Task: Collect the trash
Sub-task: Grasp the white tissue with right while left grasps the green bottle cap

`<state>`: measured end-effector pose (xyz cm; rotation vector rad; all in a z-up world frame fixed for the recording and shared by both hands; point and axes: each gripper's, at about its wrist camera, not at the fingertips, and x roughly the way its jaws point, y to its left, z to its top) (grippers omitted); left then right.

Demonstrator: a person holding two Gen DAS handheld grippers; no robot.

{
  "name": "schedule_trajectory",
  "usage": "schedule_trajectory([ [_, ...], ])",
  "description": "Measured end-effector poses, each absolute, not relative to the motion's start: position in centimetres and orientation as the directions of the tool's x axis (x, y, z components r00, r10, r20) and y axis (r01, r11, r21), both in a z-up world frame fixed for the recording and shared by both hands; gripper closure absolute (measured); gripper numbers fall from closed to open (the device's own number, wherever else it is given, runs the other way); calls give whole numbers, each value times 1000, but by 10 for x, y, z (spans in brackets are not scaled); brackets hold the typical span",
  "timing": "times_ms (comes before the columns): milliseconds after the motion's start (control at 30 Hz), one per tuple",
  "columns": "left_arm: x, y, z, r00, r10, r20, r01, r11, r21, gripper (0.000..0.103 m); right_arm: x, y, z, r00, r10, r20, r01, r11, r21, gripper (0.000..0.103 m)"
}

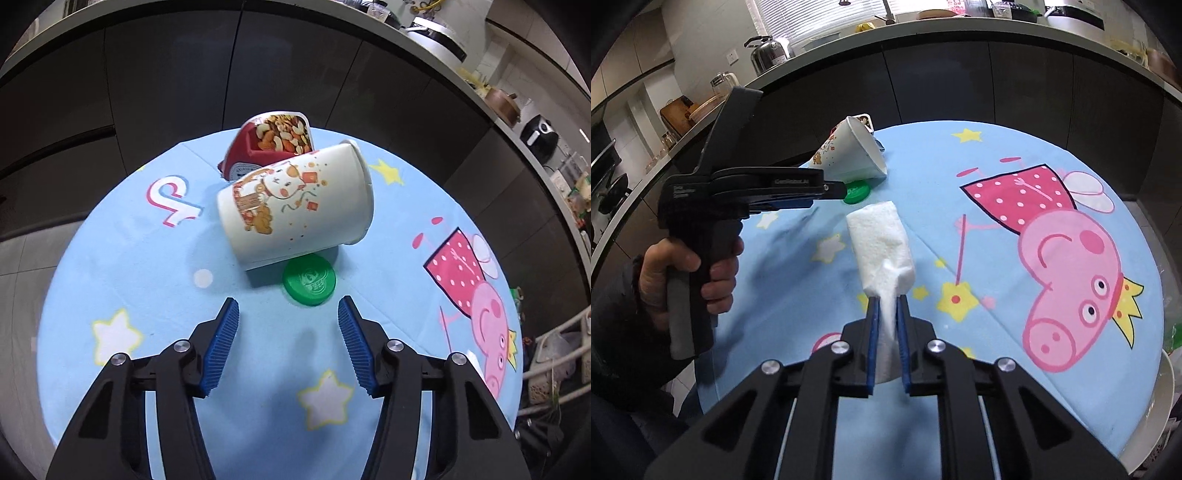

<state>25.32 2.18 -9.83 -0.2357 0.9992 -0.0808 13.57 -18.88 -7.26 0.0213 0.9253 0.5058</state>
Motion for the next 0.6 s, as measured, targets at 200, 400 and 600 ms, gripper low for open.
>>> schedule_trajectory([
  [200, 266, 5, -105, 532, -115, -839, -109, 973, -203, 49, 135, -195, -75, 502, 442, -743, -386, 884, 265, 89],
  [400, 275, -11, -107, 545, -11, -838, -125, 988, -95, 63, 132, -200, -76, 510, 445, -736, -369, 886, 279, 89],
  [600, 261, -5, -107, 550, -83, -831, -61, 988, -139, 69, 129, -207, -75, 525, 438, -730, -348, 893, 285, 89],
])
